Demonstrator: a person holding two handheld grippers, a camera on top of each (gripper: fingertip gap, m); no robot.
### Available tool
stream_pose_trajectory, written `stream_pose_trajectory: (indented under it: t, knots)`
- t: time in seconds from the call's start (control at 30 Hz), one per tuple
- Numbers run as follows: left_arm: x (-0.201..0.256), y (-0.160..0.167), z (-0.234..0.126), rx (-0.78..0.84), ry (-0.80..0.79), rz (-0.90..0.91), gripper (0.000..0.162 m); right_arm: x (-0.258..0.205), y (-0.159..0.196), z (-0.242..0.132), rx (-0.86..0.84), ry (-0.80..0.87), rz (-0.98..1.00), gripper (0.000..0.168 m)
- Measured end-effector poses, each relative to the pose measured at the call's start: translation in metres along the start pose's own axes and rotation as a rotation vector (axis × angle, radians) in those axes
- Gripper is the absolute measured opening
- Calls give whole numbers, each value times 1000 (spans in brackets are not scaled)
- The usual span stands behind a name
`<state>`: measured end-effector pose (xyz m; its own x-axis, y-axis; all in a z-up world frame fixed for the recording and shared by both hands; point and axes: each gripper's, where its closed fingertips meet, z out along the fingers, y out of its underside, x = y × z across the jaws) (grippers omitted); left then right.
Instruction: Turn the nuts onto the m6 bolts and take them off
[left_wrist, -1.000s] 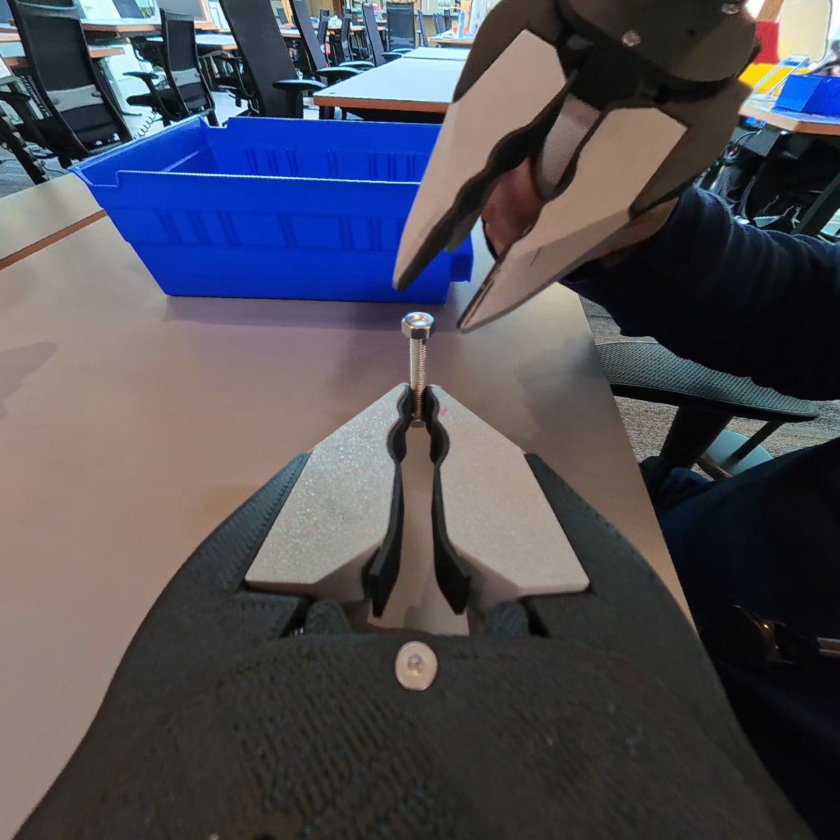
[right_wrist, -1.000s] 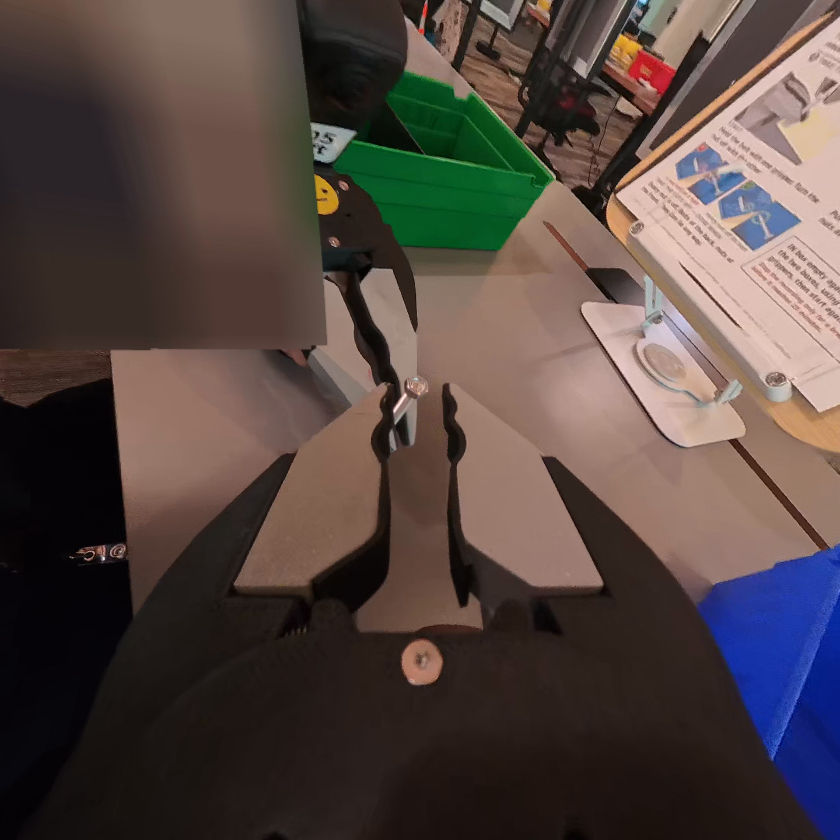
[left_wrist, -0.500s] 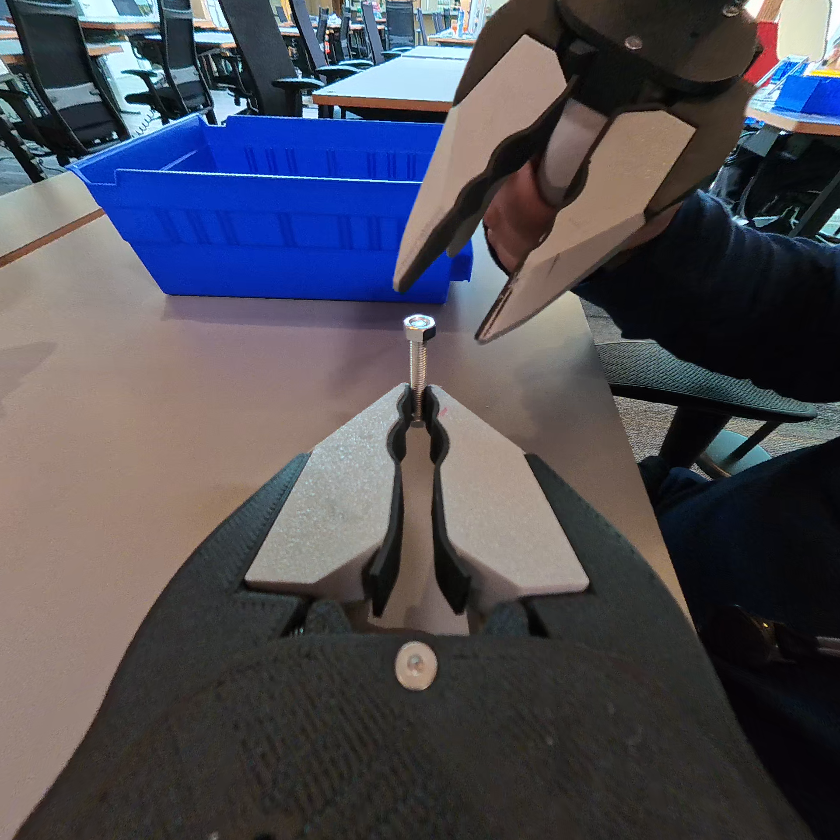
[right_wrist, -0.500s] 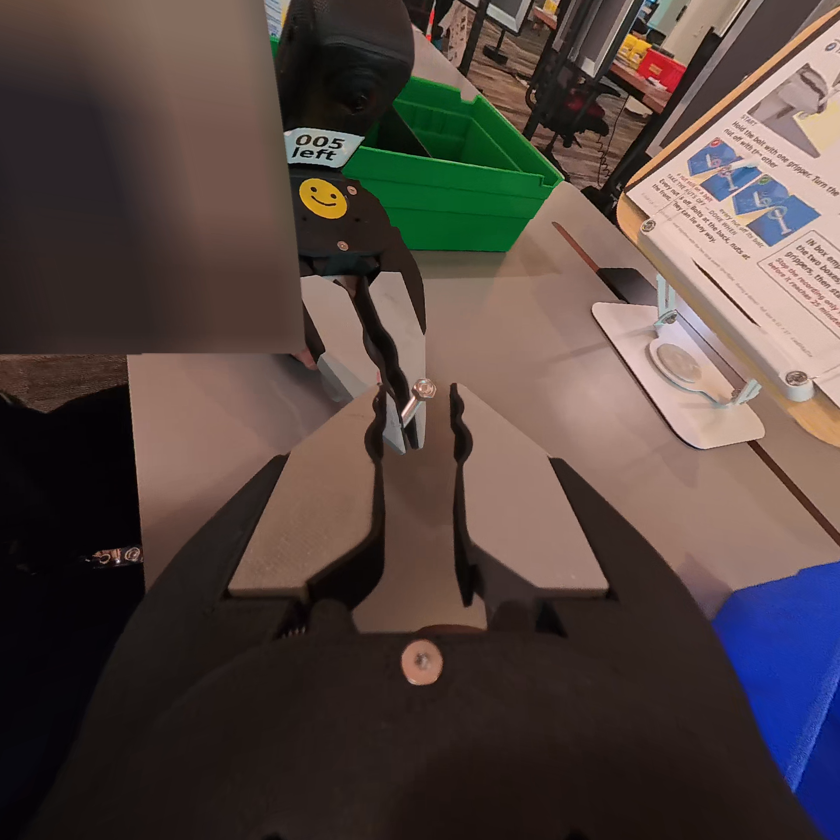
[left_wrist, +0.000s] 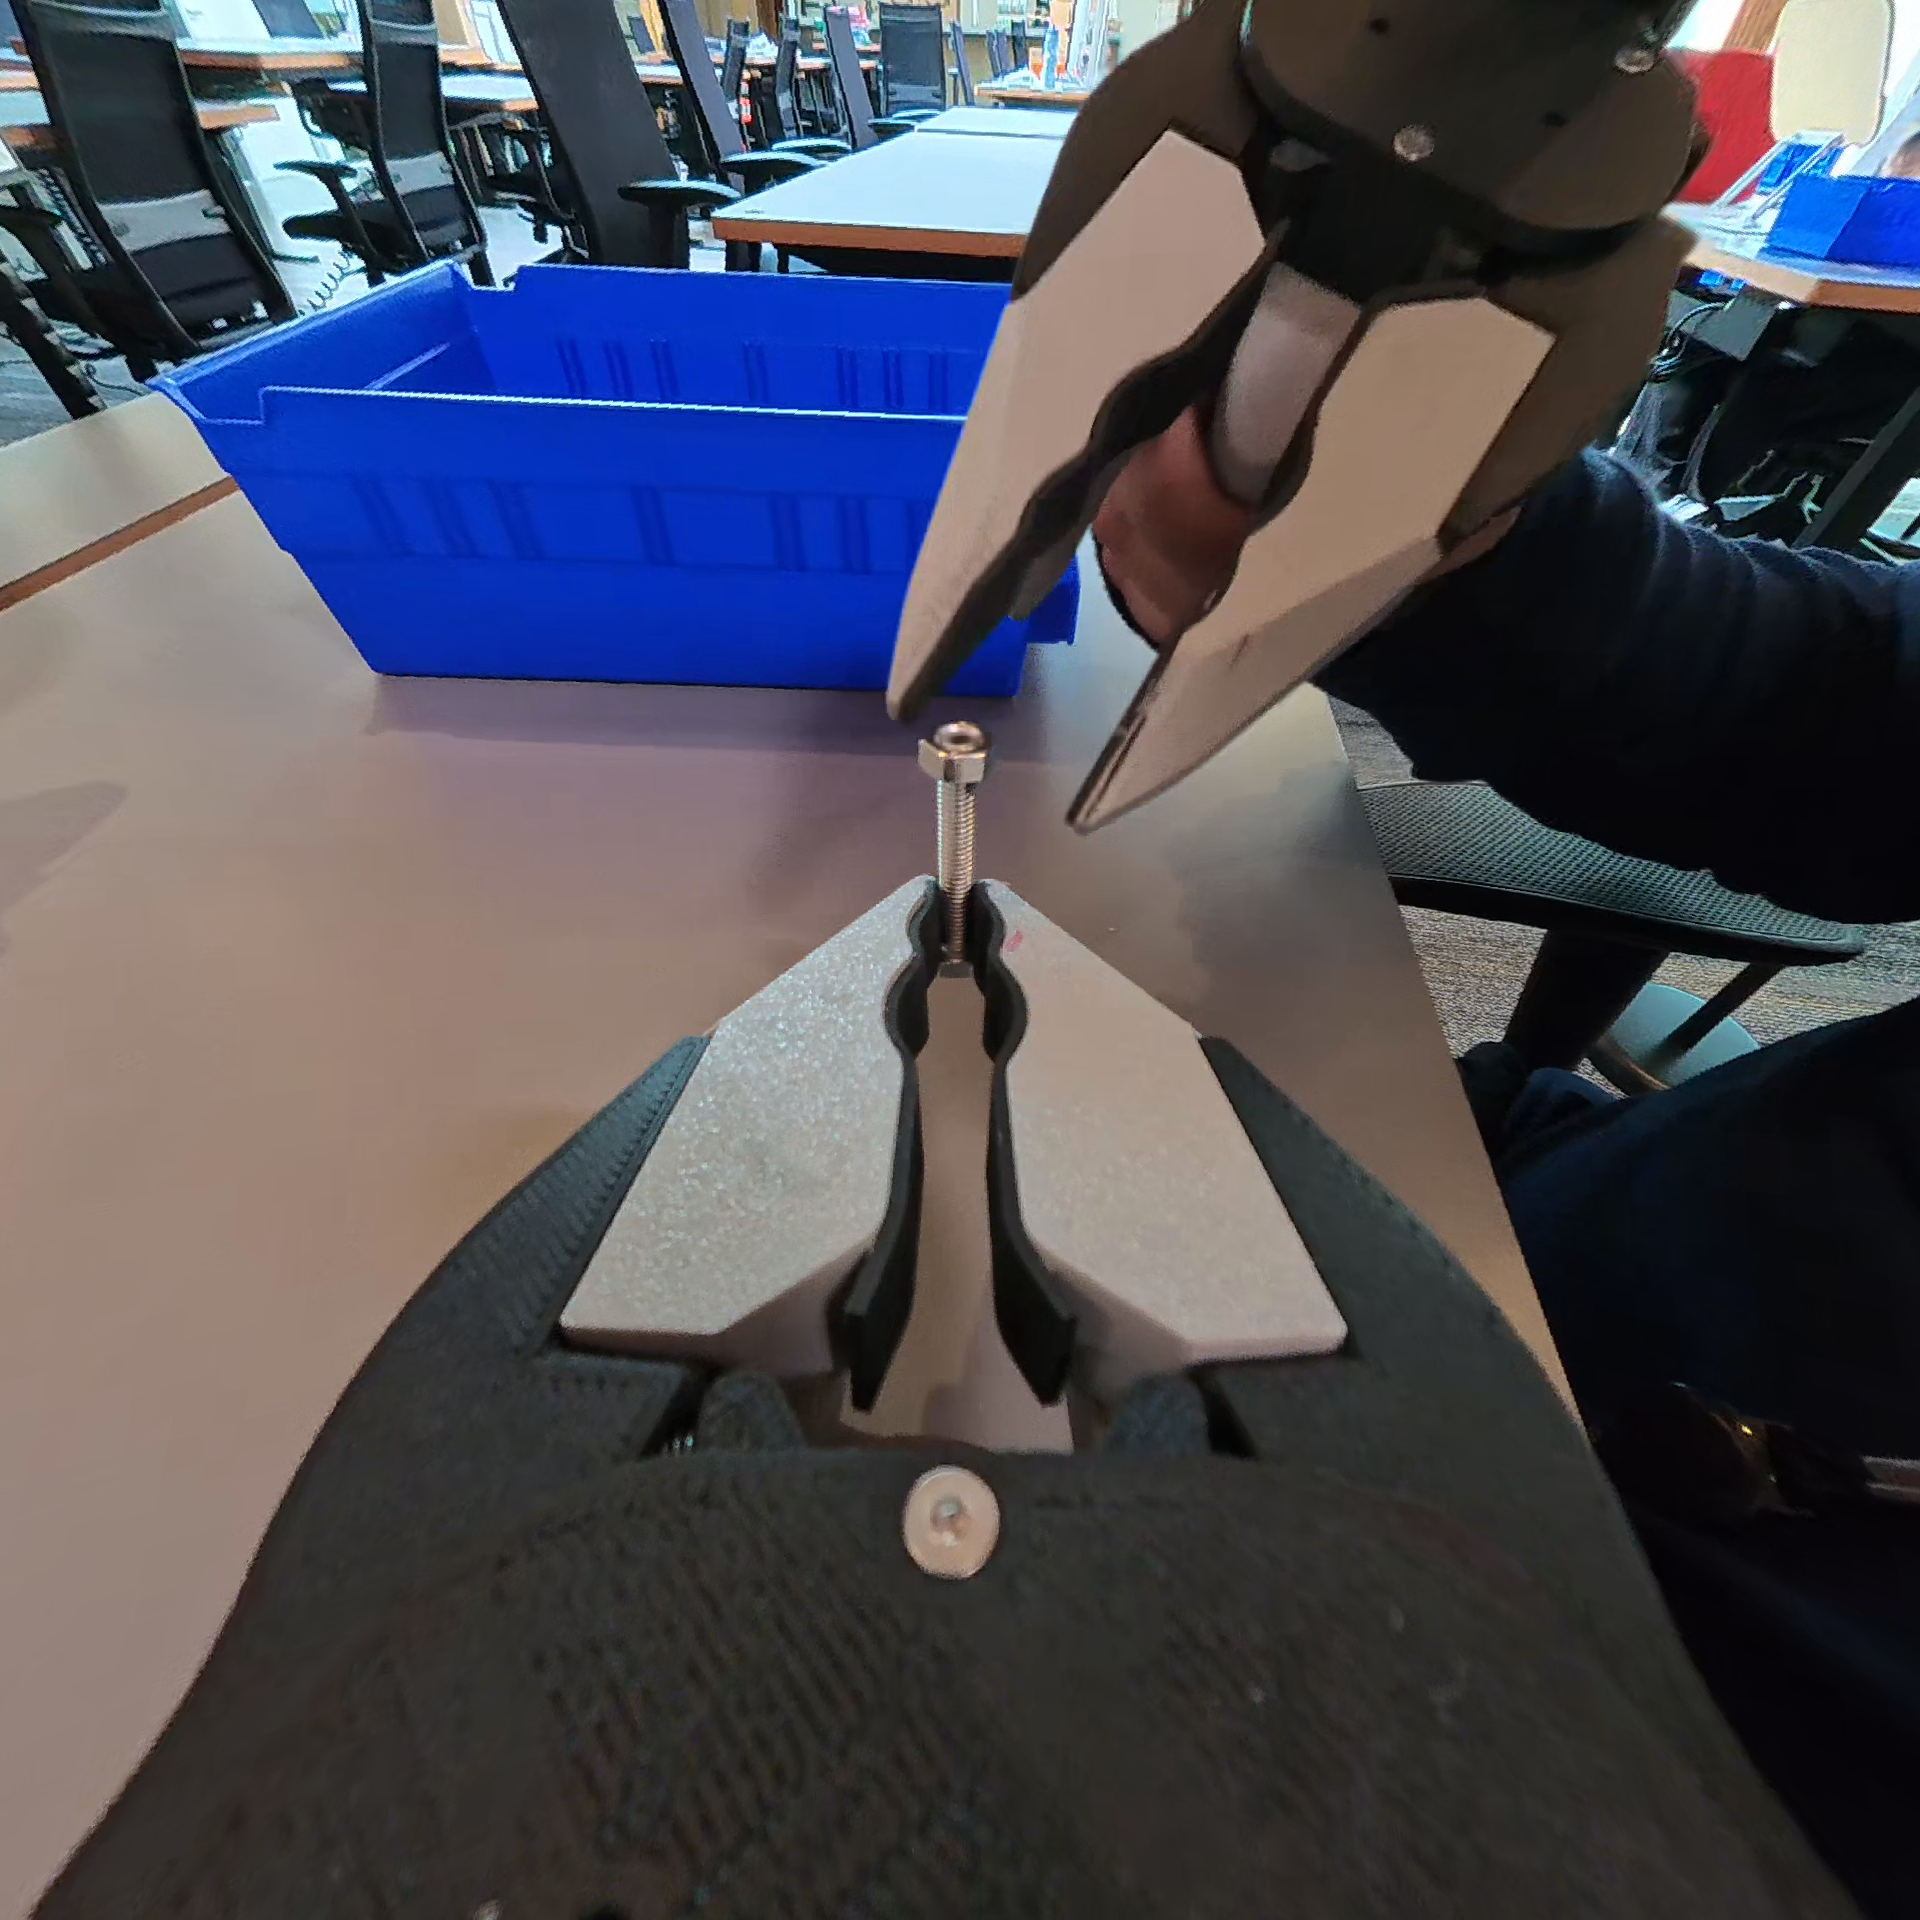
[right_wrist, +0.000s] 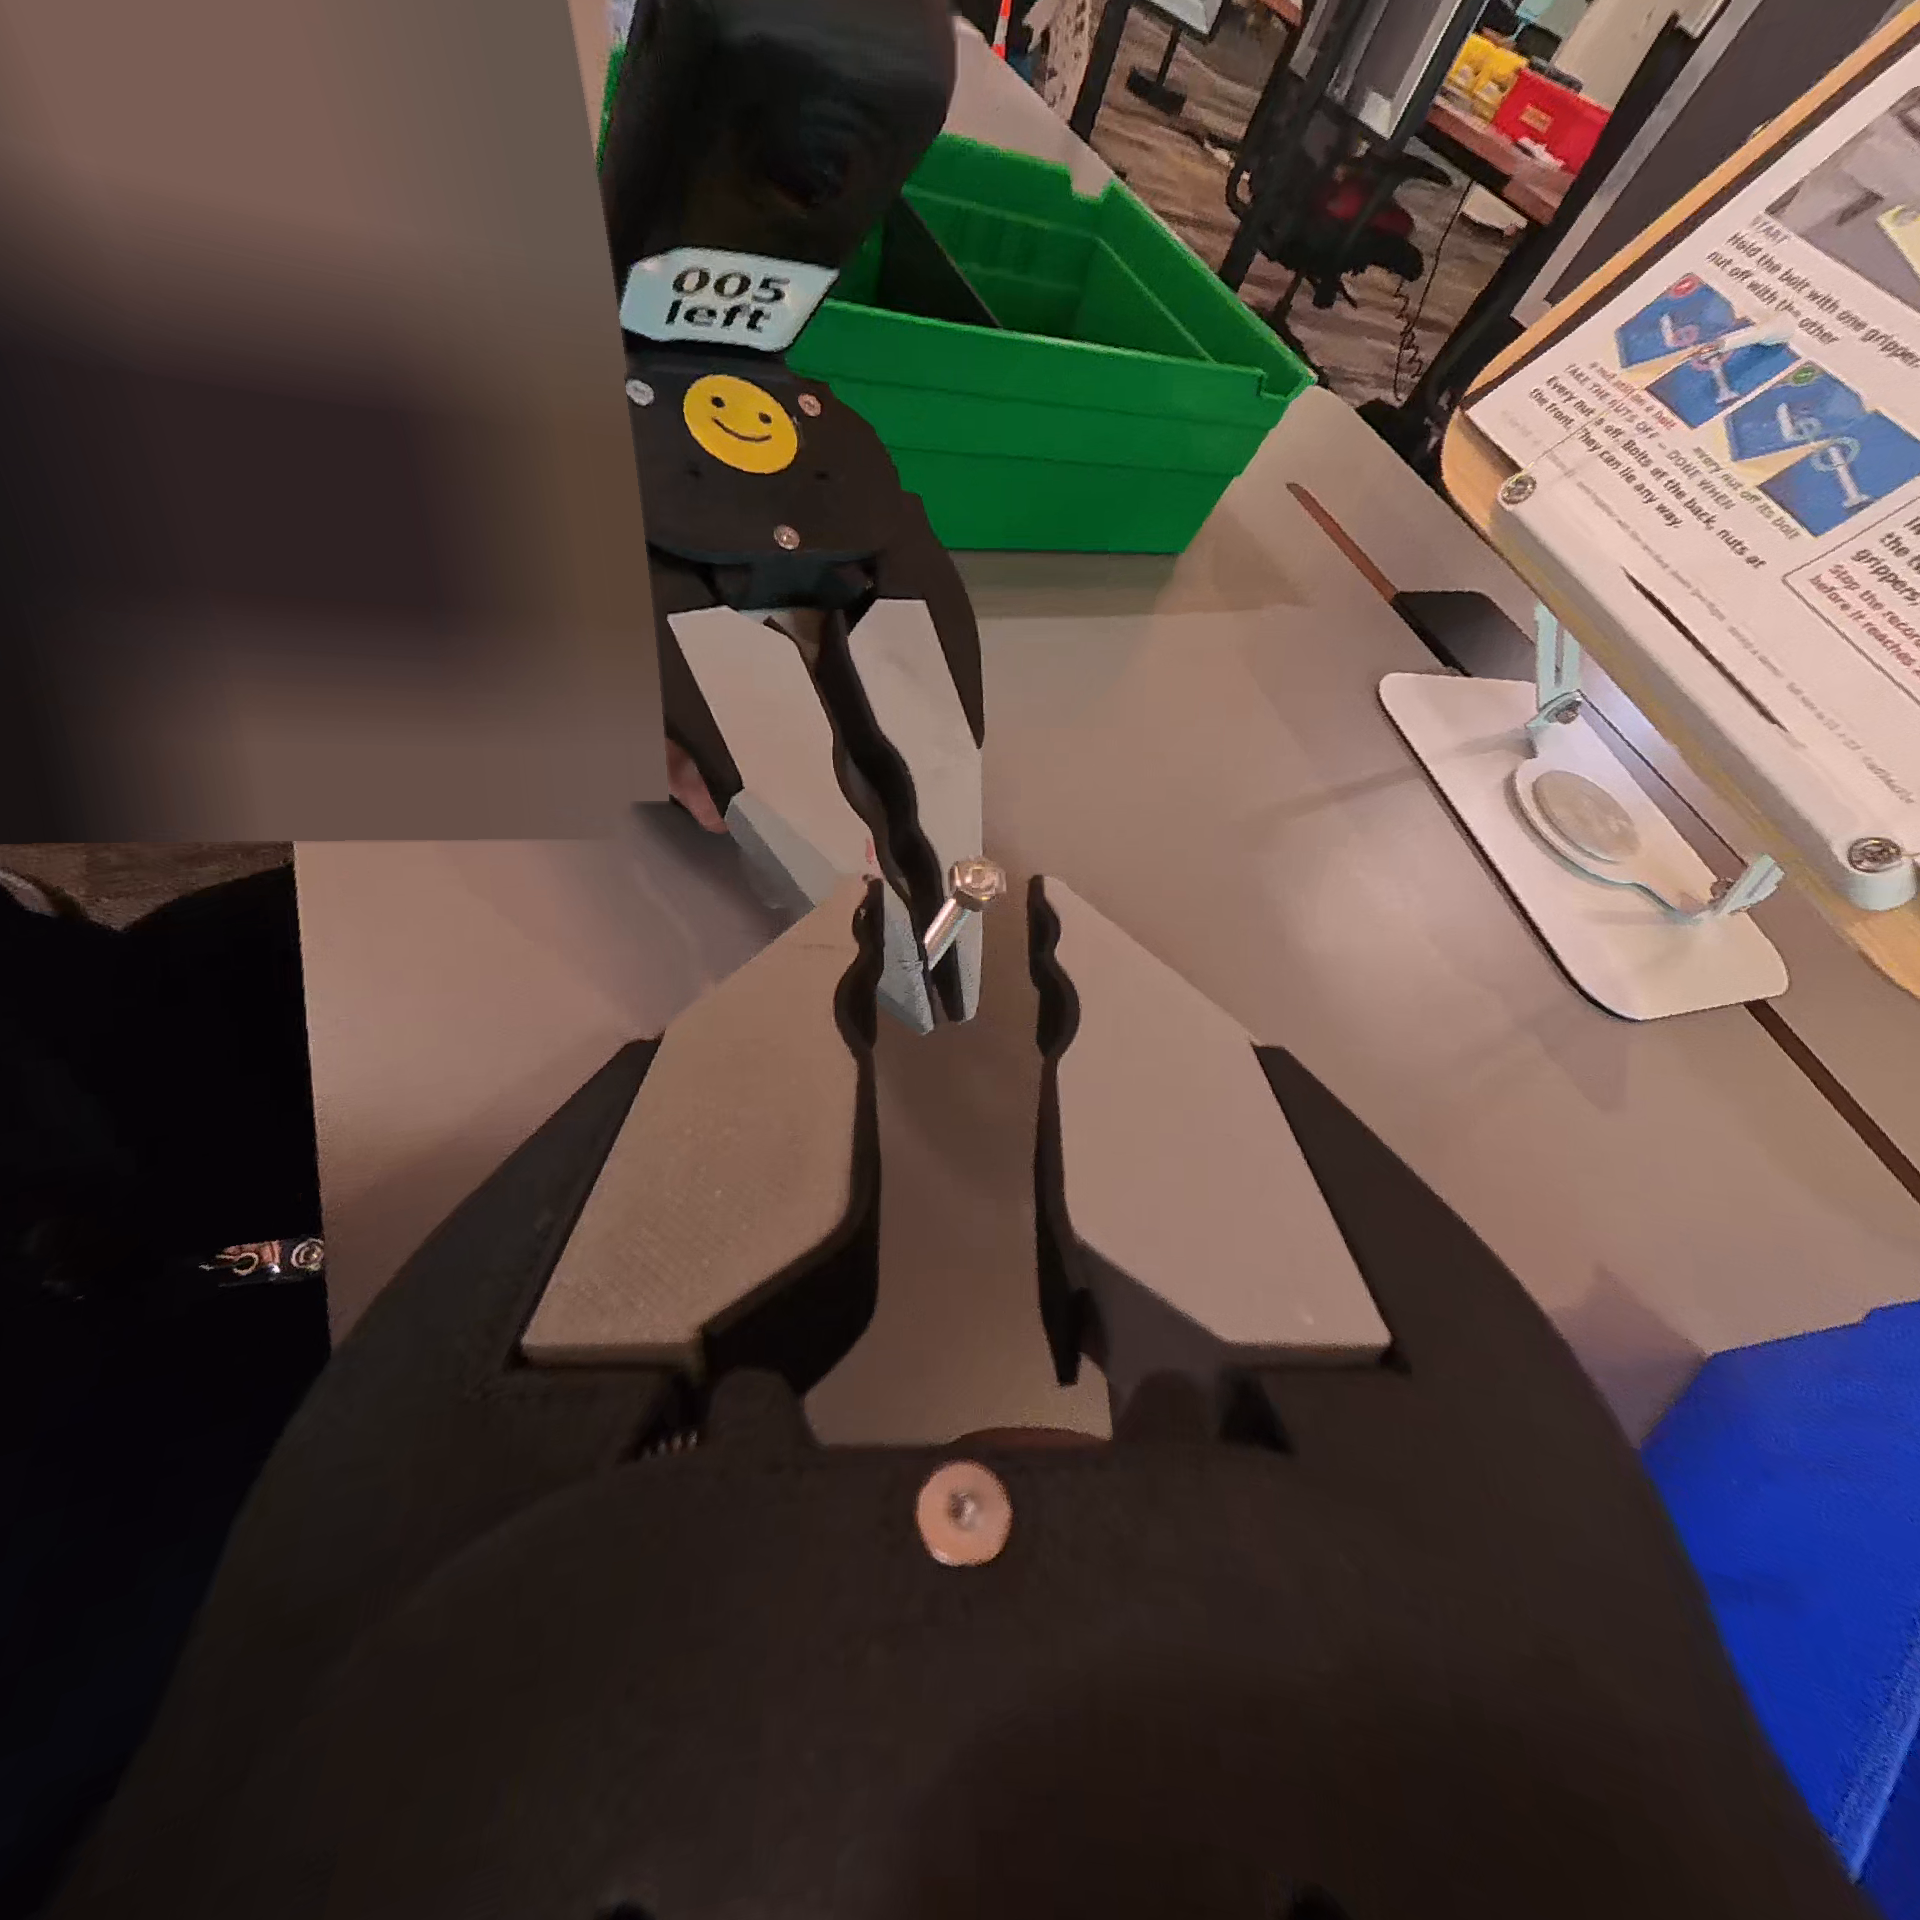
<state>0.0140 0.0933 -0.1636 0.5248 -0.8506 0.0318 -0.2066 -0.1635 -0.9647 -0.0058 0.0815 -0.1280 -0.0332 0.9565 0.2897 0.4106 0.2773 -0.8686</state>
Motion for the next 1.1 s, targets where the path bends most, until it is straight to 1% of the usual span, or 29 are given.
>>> stream_pose_trajectory:
  t: [0.1, 0.13, 0.17, 0.2, 0.23, 0.3, 0.37, 0.4, 0.53, 0.57, 0.6, 0.63, 0.67, 0.73, 0.83, 0.87, 0.93, 0.97, 1.0, 1.03, 1.07, 1.1]
  knots:
    - [-1, 0, 0, -1, -3, 0, 3, -5, 3, 0, -19, -7, -25, 24]
    - [-1, 0, 0, 0, -7, 0, 3, -7, 3, -3, -19, -16, -26, 21]
    - [-2, 0, 0, 0, -7, -3, 3, -10, 1, -6, -8, -38, -25, 11]
    - [-2, 0, 0, 1, -5, -6, 3, -12, -2, -9, 11, -52, -26, 7]
    - [-1, 0, 0, 1, -5, -6, 3, -12, -4, -12, 25, -49, -28, 6]
    - [0, 0, 0, -1, -1, 0, 3, -4, -4, -11, 24, -11, -30, 10]
    - [0, 0, 0, -2, 0, 1, 3, 2, -1, -6, 10, 6, -16, 22]
    - [0, 0, 0, -3, 1, 0, 3, 1, 0, -3, 3, -1, -13, 25]
    - [-2, 0, 0, 0, -5, -7, 3, -6, 5, 1, -25, -18, -38, 24]
    - [-3, 0, 0, 1, -12, -8, 3, -8, 5, -2, -25, -32, -41, 19]
    - [-4, 0, 0, 0, -14, -11, 3, -13, 3, -6, -10, -59, -44, 5]
    - [-4, 0, 0, 1, -11, -14, 3, -15, -1, -9, 11, -64, -43, 3]
    - [-3, 0, 0, 2, -8, -15, 3, -12, -3, -12, 25, -48, -41, 4]
    - [-2, 1, 0, -3, -3, -11, 3, -3, -5, -13, 34, -5, -32, 13]
    - [-2, 1, 0, -4, -5, -11, 3, 7, -3, -4, 15, 23, -13, 24]
    - [-3, 0, 0, -3, -7, -14, 3, 6, -2, -1, 8, 13, -13, 26]
    - [-3, 0, 0, 0, -2, -19, 3, -1, 0, 3, -6, -24, -16, 23]
    - [-3, 1, 0, -3, -2, -18, 3, -2, 2, 2, -14, -25, -18, 24]
    - [-4, 0, 0, 0, -6, -18, 3, -3, 1, -1, -14, -29, -21, 20]
    - [-4, 0, -1, 3, -7, -21, 3, -6, -2, -6, 7, -52, -21, 6]
    - [-4, 0, -1, 5, -3, -25, 3, -9, -9, -12, 45, -69, -10, 2]
    - [-4, 0, -1, 6, -2, -25, 3, -8, -14, -16, 75, -73, 8, 3]
